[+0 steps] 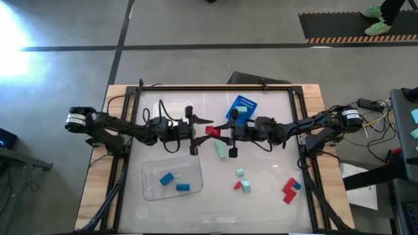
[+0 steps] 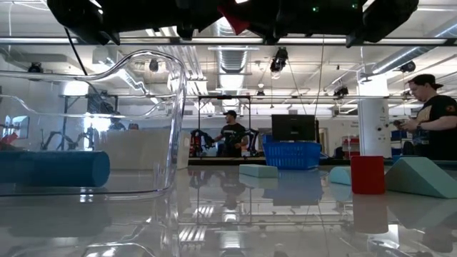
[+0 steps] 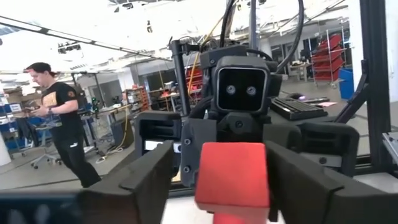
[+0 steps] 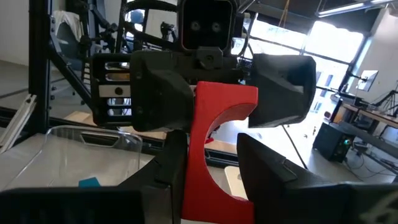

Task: Sort & place blocks by color
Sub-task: Put the red block into the white bin

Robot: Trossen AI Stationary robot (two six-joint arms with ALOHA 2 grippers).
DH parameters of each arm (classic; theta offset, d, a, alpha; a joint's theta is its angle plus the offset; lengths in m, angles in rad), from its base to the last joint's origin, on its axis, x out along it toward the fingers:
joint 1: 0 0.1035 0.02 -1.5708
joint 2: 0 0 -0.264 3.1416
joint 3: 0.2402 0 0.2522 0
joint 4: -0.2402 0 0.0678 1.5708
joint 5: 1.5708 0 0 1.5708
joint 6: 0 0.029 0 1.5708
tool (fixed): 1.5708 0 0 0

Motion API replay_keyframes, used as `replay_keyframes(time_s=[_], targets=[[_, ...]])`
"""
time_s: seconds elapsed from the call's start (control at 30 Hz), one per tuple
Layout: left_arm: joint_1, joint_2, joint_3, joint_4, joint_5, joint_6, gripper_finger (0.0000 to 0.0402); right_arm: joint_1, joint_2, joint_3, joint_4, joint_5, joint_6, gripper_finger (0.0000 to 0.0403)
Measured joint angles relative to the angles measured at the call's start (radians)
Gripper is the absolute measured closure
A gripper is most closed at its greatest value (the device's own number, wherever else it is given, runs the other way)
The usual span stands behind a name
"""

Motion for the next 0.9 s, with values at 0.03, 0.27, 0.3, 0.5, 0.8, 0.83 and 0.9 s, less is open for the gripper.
replay_keyframes(time_s=[0.03,0.27,0.3,0.5,0.8,0.83,0.9], targets=[[0.000,0.000,0.000,0.000,0.001,0.000,0.0197,0.000,0.000,0.000,0.000,0.000,0.000,0.0294],[-0.002,0.000,-0.001,0.000,0.019,-0.006,0.0278,0.000,0.000,0.000,-0.001,-0.012,0.006,0.0294],[-0.002,0.000,-0.001,0.000,0.020,-0.007,0.0278,0.000,0.000,0.000,-0.001,-0.010,0.006,0.0294],[0.000,0.000,-0.005,0.000,-0.011,-0.009,0.0279,-0.001,0.001,0.000,0.000,0.011,0.032,0.0226],[0.003,-0.019,0.000,-0.139,-0.259,-0.005,0.0276,0.000,-0.056,0.000,-0.135,0.190,0.042,0.0118],[0.005,-0.024,0.002,-0.181,-0.326,-0.005,0.0276,0.000,-0.074,0.000,-0.165,0.225,0.042,0.0112],[0.009,-0.039,0.002,-0.279,-0.492,-0.011,0.0275,0.000,-0.115,0.000,-0.238,0.297,0.043,0.0104]])
